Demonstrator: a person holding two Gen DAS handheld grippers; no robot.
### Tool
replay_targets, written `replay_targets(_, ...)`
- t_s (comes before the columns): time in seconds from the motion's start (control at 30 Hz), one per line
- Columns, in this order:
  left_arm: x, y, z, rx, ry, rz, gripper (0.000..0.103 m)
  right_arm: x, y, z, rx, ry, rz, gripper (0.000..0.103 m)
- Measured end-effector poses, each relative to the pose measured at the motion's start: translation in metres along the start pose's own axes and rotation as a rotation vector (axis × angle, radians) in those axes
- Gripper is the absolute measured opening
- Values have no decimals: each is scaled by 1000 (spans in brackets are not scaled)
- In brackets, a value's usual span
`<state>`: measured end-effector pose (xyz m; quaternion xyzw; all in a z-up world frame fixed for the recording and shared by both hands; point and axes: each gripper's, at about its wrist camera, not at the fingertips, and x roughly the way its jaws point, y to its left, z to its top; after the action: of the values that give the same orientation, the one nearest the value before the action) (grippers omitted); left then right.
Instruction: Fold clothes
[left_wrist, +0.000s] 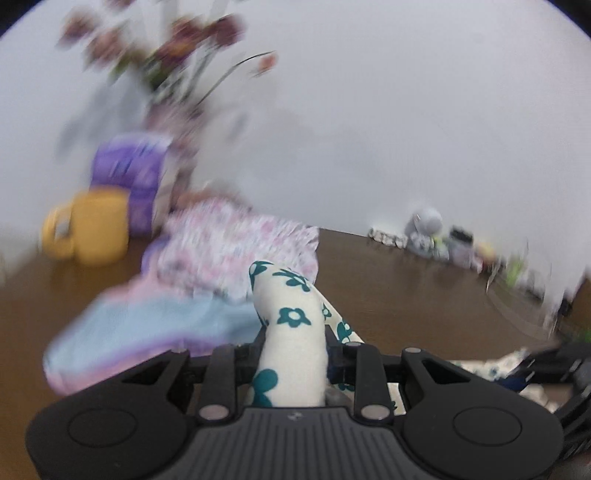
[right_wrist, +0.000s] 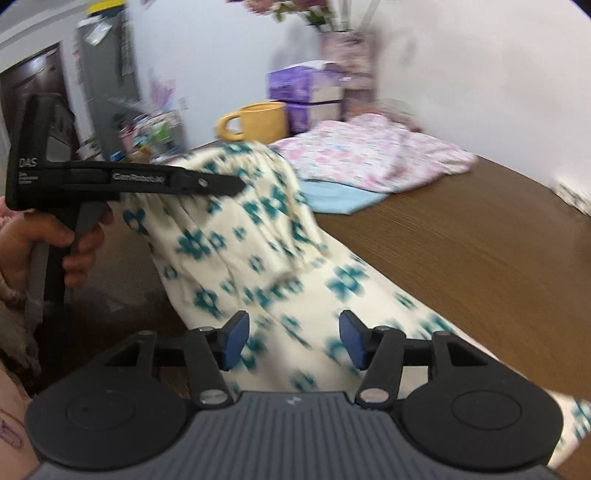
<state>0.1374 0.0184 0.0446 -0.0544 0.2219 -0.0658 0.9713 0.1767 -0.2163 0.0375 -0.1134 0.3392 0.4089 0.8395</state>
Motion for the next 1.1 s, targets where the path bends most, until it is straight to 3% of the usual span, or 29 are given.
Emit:
replay_targets(0.3,1,-74,8,575,-44,73,26,-34,-24,-33,138,-57,-92,59)
replay_targets(0.4,-1,-110,-10,791,-79,87,26,-39,-29,-42,173,-73,-103,59)
replay_targets(0.57,2,-162,-46,1033,-100,86,31,-49,-36,-57,231,-100,-122,59)
replay_targets(0.67,12,-185,-68,1140,-83,89,36,-55,-37,-63,255,-123,-122,59)
replay_targets(0.83,29,-207,-104,1282,-33,87,35,-63,-36,-72,284,-159,-117,59)
replay_targets(0.93,33,-212,-109,1300,-20,96,34,-70,-39,-78,302,-179,-120,60)
replay_targets(1.0,33,-213,-106,1283,-16,99,39,-73,-41,-81,313,-189,-125,60)
replay_targets(1.1,30,-214,-99,1251,-14,93,56,-77,-45,-85,330,-203,-135,61)
